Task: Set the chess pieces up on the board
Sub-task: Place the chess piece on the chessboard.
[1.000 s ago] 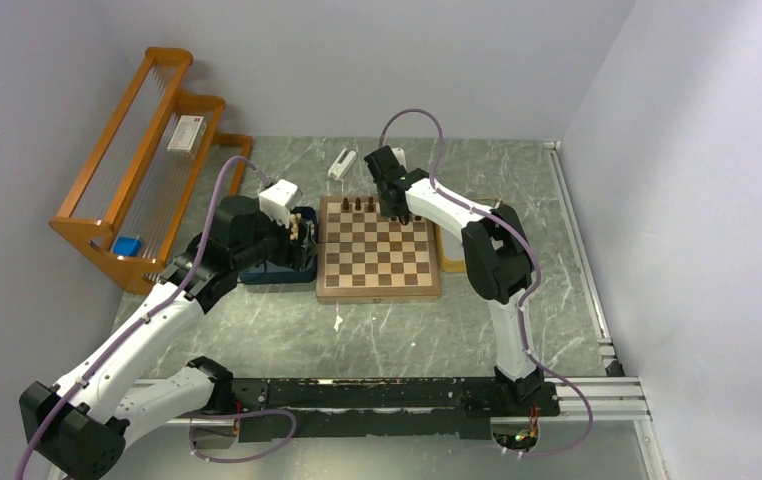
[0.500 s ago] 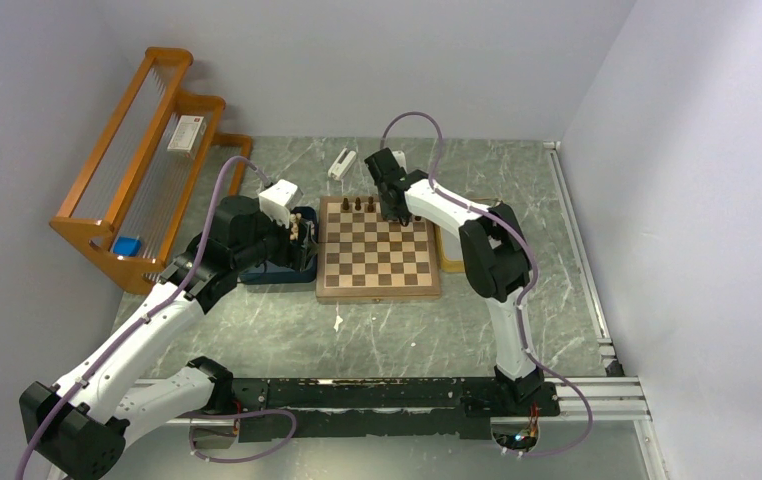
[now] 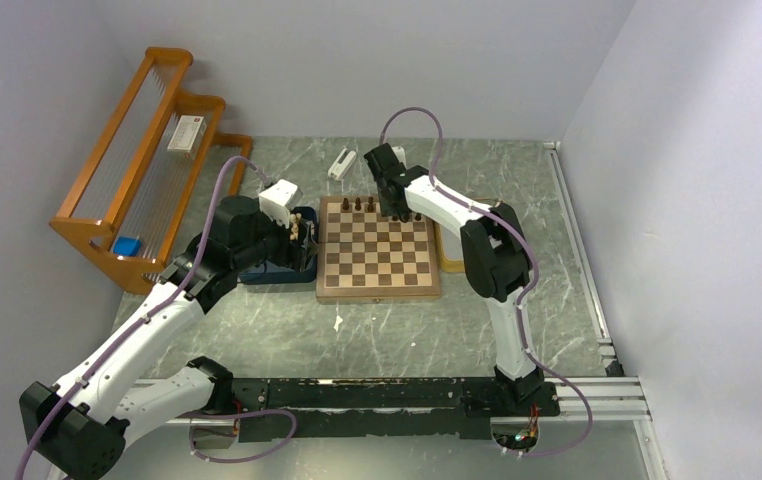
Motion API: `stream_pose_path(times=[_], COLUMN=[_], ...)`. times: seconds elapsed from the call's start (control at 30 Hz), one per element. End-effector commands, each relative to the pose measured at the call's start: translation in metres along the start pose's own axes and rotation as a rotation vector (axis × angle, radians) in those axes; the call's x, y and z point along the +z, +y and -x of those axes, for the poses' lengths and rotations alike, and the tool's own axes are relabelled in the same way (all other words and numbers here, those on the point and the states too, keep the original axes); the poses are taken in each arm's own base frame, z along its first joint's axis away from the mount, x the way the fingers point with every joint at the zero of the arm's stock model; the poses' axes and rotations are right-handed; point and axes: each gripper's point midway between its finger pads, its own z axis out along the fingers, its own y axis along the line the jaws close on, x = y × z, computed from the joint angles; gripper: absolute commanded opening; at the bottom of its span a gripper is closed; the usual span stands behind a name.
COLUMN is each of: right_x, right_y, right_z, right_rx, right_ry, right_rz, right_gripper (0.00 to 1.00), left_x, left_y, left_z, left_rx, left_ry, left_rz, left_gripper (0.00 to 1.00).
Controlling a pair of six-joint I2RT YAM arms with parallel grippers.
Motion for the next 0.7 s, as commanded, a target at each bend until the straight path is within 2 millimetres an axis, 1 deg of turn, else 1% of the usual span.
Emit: stream_pose_path(times=[0.0, 0.13, 0.2, 0.3, 0.4, 0.5, 0.67], right_x=[-0.015, -0.036, -0.049, -0.067, -0.082, -0.09, -0.086], right_y=[-0.002, -0.007, -0.01, -0.021, -0.044, -0.071, -0.128], right_z=[0.014, 0.024, 0.029, 0.036, 0.039, 0.037, 0.026], right_rx=[0.018, 0.025, 0.023, 0.028, 0.036, 0.051, 0.136], right_ry=[-0.024, -0.057, -0.082, -0.123, -0.153, -0.167, -0.166], right_rz=[0.011, 0.021, 0.028, 0.013, -0.035, -0.079, -0.116], right_gripper=[0.32, 0.34, 0.35, 0.36, 0.36, 0.35, 0.34], left_x=[-0.004, -0.004, -0.004, -0.003, -0.003, -0.004, -0.005], left_y=[0.002, 0.001, 0.002, 0.002, 0.002, 0.001, 0.001], left_z=[0.009, 0.008, 0.008, 0.007, 0.007, 0.007, 0.007], left_rx=[0.016, 0.013, 0.011, 0.01, 0.009, 0.008, 0.01], left_ry=[-0.032, -0.028, -0.028, -0.024, -0.025, -0.027, -0.028], left_rz=[0.011, 0.009, 0.011, 0.013, 0.012, 0.011, 0.009], left_gripper=[0.8, 0.81, 0.82, 0.83, 0.83, 0.83, 0.84])
